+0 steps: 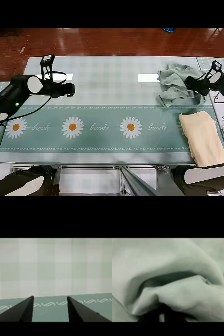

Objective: Fold the shirts.

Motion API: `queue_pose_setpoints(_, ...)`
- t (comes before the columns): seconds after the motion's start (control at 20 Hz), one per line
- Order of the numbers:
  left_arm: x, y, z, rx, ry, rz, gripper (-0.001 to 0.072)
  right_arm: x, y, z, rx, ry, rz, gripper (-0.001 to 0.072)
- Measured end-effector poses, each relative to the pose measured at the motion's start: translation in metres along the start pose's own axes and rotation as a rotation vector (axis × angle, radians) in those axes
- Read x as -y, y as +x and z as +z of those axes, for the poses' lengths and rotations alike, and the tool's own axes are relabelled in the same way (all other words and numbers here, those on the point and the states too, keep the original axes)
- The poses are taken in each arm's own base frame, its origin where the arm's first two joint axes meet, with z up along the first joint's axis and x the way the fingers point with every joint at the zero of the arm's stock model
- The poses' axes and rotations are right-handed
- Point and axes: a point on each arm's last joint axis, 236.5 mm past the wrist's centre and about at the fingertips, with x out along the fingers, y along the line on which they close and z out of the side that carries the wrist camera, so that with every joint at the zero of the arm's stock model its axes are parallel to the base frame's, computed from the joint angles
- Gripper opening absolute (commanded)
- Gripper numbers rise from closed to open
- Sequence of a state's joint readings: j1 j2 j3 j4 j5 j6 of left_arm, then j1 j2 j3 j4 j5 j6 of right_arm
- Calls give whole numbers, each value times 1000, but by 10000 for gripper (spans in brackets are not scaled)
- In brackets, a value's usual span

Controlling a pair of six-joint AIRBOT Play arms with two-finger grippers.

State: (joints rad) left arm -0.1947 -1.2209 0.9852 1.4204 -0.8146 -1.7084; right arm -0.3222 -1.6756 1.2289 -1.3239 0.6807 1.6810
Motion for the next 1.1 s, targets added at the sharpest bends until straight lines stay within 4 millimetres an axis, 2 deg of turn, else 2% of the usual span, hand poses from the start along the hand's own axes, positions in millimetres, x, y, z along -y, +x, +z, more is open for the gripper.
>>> queue_pose_setpoints(0.05, -2, -4, 4, 1, 1, 1, 510, -12, -7, 1, -19, -19, 38, 27)
queue_pose_setpoints(0.1, -6, -11, 7, -3, 4, 6, 510, -28, -23, 14, 3, -45, 83, 27)
queue_pose_setpoints(0.2, -18, -33, 16, -2, -1, 19, 510, -63, -73, 61, 138, -103, 168, 26)
queue_pose_setpoints(0.25, -24, -45, 17, 0, -9, 25, 510, -80, -105, 82, 204, -141, 205, 26)
queue_pose_setpoints(0.35, -32, -69, 15, 19, -21, 34, 510, -116, -187, 122, 376, -209, 293, 27)
queue_pose_setpoints(0.45, -32, -86, 1, 28, -33, 22, 510, -150, -269, 141, 525, -289, 378, 26)
queue_pose_setpoints(0.5, -31, -91, -9, 32, -40, 9, 510, -170, -317, 144, 612, -339, 425, 26)
queue_pose_setpoints(0.6, -29, -96, -26, 49, -56, -10, 510, -210, -396, 132, 736, -454, 509, 26)
queue_pose_setpoints(0.65, -28, -97, -31, 60, -61, -18, 510, -230, -432, 120, 788, -514, 550, 26)
queue_pose_setpoints(0.75, -28, -98, -39, 68, -72, -28, 510, -264, -483, 87, 841, -628, 630, 26)
queue_pose_setpoints(0.8, -27, -98, -39, 82, -74, -32, 510, -276, -495, 68, 831, -684, 656, 27)
queue_pose_setpoints(0.85, -28, -98, -41, 83, -78, -33, 510, -287, -497, 46, 791, -743, 676, 27)
queue_pose_setpoints(0.9, -29, -98, -38, 101, -85, -33, 510, -295, -490, 25, 732, -798, 683, 27)
queue_pose_setpoints(0.95, -33, -99, -35, 117, -95, -28, 510, -302, -477, 5, 661, -844, 687, 27)
queue_pose_setpoints(1.1, -49, -102, -28, 155, -139, -4, 510, -318, -408, -61, 374, -954, 688, 27)
